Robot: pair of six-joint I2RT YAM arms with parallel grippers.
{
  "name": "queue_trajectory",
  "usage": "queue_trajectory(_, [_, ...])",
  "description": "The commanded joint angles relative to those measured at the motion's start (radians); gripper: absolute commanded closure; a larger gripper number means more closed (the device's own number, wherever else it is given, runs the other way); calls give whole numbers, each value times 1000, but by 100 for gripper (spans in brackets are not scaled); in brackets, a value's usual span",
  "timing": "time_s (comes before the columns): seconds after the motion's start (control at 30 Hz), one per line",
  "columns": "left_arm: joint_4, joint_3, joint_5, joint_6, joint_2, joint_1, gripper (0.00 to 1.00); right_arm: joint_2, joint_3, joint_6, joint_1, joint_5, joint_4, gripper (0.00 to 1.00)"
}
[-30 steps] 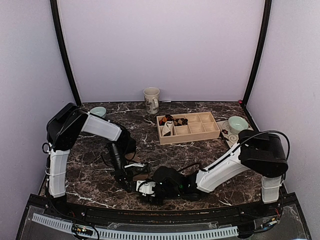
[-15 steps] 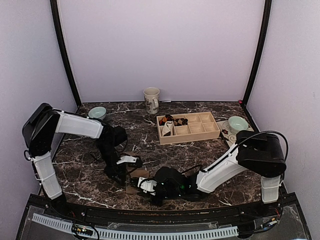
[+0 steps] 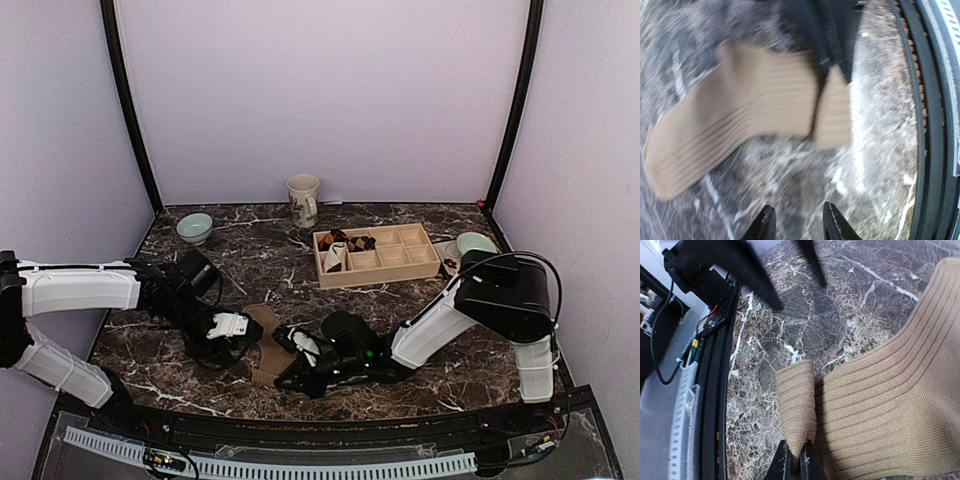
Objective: Roll the socks
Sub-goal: Roll the sock at the center of the board.
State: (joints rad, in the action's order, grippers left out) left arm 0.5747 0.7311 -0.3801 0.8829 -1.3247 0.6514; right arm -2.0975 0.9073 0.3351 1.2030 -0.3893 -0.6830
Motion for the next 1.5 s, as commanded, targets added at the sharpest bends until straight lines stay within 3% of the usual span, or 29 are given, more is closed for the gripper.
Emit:
queue_trajectory(0.0, [-33, 22, 24, -1, -43, 109, 66, -93, -16, 148, -38, -95, 218, 99])
queue_trajectory(0.2, [-152, -20, 99, 13, -95, 207, 67, -134, 1, 200, -67, -156, 252, 98])
queue_trajectory(0.33, [-121, 72, 112, -27, -193, 218, 71, -154, 10, 191, -80, -157, 295, 98])
queue_trajectory(0.6, [-190, 33, 160, -42, -189, 317, 73, -153, 7, 193, -88, -147, 305, 98])
queue_trajectory(0.93, [-43, 47, 173, 7, -34, 318, 63, -165, 22, 174, -89, -148, 331, 98])
queue_trajectory(1.13, [-9, 91, 127, -72, -47, 343, 62, -168, 30, 174, -88, -141, 342, 98])
queue_trajectory(1.23, [-57, 52, 138, -109, -61, 381, 65, -165, 22, 185, -88, -139, 328, 98])
queue_trajectory(1.47, [-210, -29, 314, -142, -115, 410, 71, -161, 7, 196, -88, -138, 309, 98])
